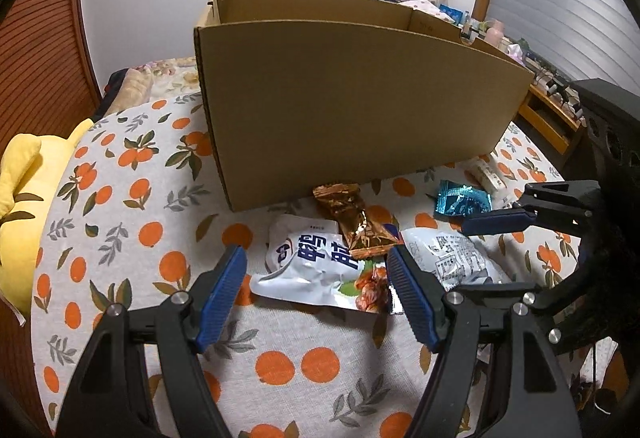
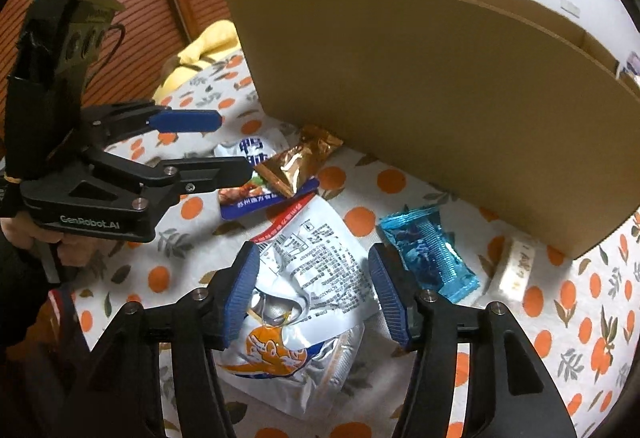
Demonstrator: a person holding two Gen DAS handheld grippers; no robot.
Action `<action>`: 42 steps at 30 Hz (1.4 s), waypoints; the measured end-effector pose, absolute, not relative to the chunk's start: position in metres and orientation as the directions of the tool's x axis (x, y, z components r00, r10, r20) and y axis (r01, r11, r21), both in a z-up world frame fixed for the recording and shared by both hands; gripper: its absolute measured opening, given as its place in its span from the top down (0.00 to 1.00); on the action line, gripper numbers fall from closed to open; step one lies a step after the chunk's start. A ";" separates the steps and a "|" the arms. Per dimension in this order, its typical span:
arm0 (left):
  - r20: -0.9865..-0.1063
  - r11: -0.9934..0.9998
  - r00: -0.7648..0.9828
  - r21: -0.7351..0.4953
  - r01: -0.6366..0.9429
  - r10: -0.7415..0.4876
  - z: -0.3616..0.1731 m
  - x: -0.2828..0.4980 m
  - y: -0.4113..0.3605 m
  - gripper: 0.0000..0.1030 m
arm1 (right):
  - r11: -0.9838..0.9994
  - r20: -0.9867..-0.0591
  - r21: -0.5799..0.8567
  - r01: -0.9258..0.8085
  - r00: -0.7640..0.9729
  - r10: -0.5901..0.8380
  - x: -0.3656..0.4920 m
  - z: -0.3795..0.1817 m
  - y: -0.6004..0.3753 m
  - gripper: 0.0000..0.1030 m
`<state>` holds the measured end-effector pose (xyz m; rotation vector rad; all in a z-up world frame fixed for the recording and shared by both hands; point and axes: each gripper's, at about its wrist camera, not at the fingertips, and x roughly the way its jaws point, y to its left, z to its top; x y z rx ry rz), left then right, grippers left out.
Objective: Organize snacks
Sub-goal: 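Move both tools back to the remaining snacks beside the box, then grasp the white duck-neck pack with the left tool while the right tool grasps the silver pouch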
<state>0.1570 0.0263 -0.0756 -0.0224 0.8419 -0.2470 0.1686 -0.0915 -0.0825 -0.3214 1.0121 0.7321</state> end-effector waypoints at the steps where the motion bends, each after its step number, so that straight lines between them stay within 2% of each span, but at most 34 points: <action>1: -0.736 0.971 0.638 -0.117 0.207 -0.225 -0.076 0.157 0.026 0.28 | 0.720 -0.859 0.079 -0.689 0.319 0.400 0.169 -0.084 -0.090 0.40; 3: -0.739 0.971 0.635 -0.118 0.208 -0.225 -0.077 0.158 0.026 0.28 | 0.710 -0.864 0.081 -0.699 0.306 0.401 0.170 -0.087 -0.089 0.34; 8: -0.746 0.971 0.627 -0.116 0.210 -0.225 -0.080 0.160 0.026 0.28 | 0.695 -0.874 0.060 -0.717 0.298 0.383 0.172 -0.092 -0.083 0.27; 17: -0.745 0.969 0.626 -0.114 0.220 -0.230 -0.079 0.162 0.023 0.28 | 0.677 -0.876 0.064 -0.733 0.284 0.390 0.176 -0.095 -0.081 0.25; 20: -0.747 0.968 0.623 -0.109 0.225 -0.229 -0.079 0.164 0.021 0.28 | 0.672 -0.877 0.053 -0.738 0.288 0.385 0.175 -0.096 -0.080 0.26; 24: -0.759 0.967 0.610 -0.105 0.234 -0.230 -0.082 0.165 0.019 0.28 | 0.662 -0.875 0.054 -0.748 0.284 0.392 0.169 -0.095 -0.081 0.37; 30: -0.780 0.963 0.579 -0.111 0.245 -0.237 -0.090 0.169 0.017 0.25 | 0.677 -0.865 0.045 -0.735 0.311 0.394 0.165 -0.090 -0.090 0.44; 42: -0.794 0.961 0.572 -0.053 0.271 -0.206 -0.096 0.171 0.008 0.19 | 0.735 -0.839 0.026 -0.677 0.385 0.385 0.161 -0.078 -0.116 0.44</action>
